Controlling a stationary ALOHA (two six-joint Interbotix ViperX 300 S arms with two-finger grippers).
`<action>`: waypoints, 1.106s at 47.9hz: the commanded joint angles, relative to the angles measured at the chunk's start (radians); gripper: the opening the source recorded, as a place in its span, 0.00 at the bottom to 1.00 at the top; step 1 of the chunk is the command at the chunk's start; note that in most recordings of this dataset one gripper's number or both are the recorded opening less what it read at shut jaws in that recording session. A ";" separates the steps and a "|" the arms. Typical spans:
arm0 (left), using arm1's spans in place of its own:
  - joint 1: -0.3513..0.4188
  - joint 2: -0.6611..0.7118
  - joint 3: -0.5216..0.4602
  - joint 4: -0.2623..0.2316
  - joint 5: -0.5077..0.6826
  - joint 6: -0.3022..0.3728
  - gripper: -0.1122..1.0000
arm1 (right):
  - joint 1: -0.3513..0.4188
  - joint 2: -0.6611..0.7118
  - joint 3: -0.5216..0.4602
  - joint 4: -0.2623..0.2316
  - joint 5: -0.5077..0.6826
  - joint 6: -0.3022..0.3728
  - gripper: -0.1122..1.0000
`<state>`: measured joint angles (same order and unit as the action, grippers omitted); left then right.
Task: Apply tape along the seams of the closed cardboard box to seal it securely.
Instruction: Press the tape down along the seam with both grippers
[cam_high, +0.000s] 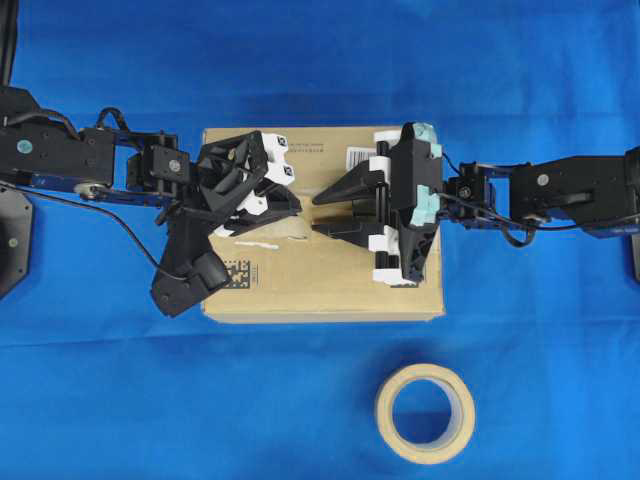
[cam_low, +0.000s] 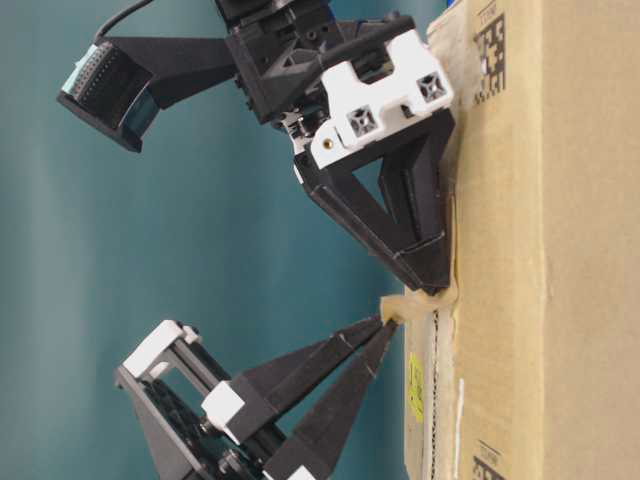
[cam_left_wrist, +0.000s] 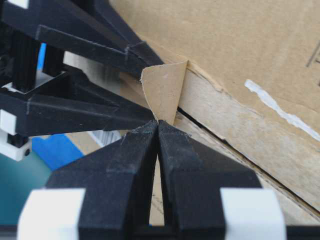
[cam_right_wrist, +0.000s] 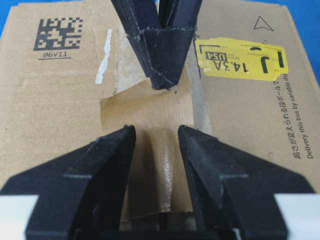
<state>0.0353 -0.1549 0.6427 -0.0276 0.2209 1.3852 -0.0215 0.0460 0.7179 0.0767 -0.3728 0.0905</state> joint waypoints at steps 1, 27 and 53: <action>0.003 -0.008 -0.017 -0.002 0.012 0.002 0.10 | -0.003 -0.008 -0.015 0.003 0.003 0.002 0.54; 0.015 0.000 -0.032 0.000 0.064 -0.017 0.39 | -0.008 -0.008 -0.014 0.003 0.005 0.002 0.54; 0.018 0.052 -0.137 0.003 0.262 -0.012 0.61 | -0.008 -0.008 -0.008 0.005 0.020 0.002 0.54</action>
<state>0.0491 -0.0982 0.5400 -0.0261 0.4479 1.3744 -0.0276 0.0476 0.7194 0.0782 -0.3528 0.0936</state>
